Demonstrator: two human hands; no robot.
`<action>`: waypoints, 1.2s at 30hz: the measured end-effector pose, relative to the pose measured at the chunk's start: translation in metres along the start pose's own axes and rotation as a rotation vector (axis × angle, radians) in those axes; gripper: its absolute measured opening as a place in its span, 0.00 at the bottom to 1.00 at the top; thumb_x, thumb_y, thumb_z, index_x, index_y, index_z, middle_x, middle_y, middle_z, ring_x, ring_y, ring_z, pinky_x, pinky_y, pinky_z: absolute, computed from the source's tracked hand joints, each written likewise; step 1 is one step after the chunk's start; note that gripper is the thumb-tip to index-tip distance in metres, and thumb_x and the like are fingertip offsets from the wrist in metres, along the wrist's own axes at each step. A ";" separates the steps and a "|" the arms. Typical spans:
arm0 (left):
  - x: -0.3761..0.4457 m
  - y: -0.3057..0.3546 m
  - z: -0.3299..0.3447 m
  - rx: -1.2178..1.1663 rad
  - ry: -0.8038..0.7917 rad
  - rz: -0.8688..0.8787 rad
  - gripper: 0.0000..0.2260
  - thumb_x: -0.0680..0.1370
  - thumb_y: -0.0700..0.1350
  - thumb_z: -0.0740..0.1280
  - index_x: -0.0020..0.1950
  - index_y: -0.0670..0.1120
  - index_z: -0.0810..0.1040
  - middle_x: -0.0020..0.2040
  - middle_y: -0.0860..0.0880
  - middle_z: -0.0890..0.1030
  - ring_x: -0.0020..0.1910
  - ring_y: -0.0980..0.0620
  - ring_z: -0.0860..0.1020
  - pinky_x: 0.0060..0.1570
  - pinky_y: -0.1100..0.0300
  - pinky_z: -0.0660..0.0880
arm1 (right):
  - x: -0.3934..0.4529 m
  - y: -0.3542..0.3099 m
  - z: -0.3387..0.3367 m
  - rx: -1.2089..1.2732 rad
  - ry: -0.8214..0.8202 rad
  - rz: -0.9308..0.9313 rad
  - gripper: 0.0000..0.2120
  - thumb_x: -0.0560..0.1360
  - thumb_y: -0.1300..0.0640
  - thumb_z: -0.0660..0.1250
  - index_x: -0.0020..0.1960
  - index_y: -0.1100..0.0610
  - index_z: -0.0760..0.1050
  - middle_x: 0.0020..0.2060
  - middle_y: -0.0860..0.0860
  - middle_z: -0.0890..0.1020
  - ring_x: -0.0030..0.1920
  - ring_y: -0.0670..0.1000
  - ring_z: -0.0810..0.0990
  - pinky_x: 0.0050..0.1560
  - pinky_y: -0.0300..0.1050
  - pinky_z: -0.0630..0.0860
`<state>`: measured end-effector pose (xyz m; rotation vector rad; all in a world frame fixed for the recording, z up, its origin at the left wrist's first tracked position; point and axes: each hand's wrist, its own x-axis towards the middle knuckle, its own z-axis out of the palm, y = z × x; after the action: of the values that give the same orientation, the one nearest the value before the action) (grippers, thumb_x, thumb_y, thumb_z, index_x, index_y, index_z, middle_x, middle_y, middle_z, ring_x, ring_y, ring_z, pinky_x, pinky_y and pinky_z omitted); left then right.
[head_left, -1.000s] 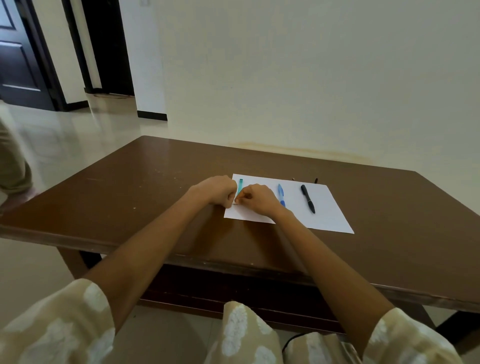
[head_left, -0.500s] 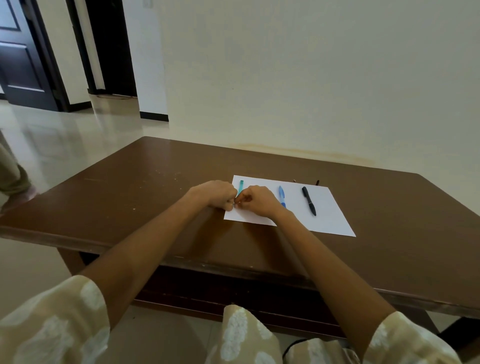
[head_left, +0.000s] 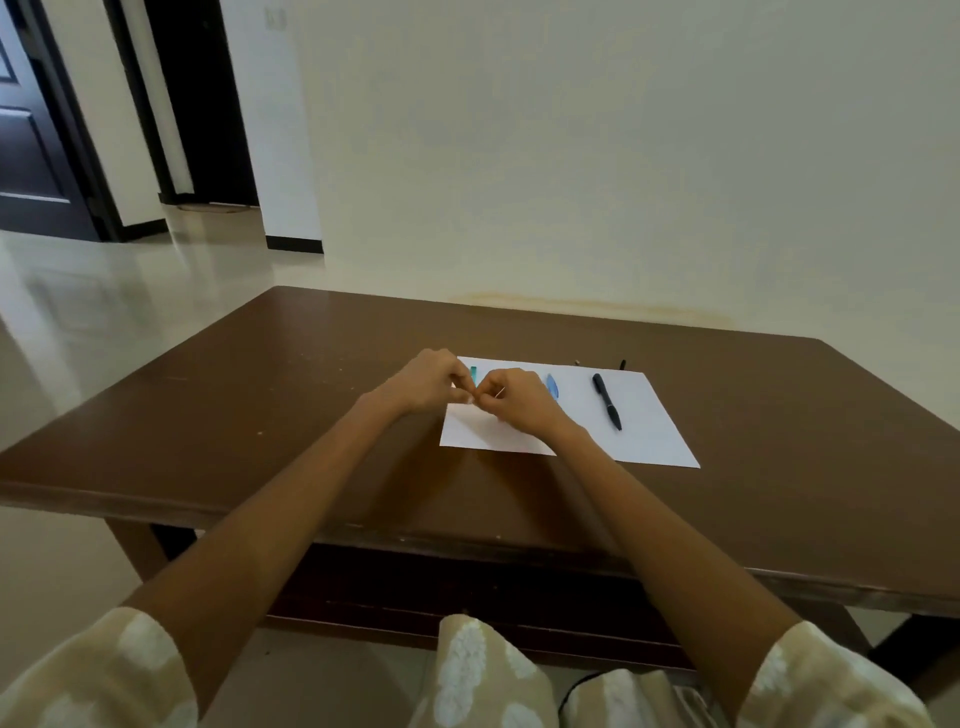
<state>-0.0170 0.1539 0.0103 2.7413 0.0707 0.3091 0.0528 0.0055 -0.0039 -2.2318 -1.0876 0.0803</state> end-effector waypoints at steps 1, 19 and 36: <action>0.002 0.004 0.003 -0.028 0.062 -0.008 0.07 0.73 0.43 0.71 0.50 0.45 0.84 0.47 0.48 0.83 0.38 0.59 0.75 0.41 0.68 0.71 | -0.003 0.001 -0.005 0.035 0.032 0.011 0.11 0.77 0.56 0.65 0.51 0.63 0.80 0.47 0.59 0.83 0.42 0.51 0.78 0.44 0.37 0.73; 0.086 0.126 0.080 -0.561 0.232 -0.253 0.10 0.78 0.47 0.64 0.47 0.42 0.79 0.49 0.42 0.81 0.47 0.44 0.80 0.52 0.52 0.78 | -0.043 0.105 -0.090 0.878 0.533 0.303 0.05 0.73 0.55 0.70 0.44 0.56 0.81 0.38 0.50 0.82 0.40 0.47 0.81 0.43 0.37 0.79; 0.129 0.165 0.085 -0.839 0.081 -0.390 0.09 0.75 0.36 0.66 0.53 0.32 0.77 0.48 0.35 0.80 0.43 0.40 0.81 0.41 0.53 0.81 | -0.028 0.140 -0.112 1.114 0.699 0.345 0.06 0.74 0.56 0.70 0.47 0.58 0.79 0.42 0.55 0.83 0.45 0.51 0.83 0.50 0.43 0.80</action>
<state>0.1291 -0.0180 0.0220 1.8343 0.3942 0.2589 0.1654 -0.1361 -0.0019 -1.2167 -0.1416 0.0292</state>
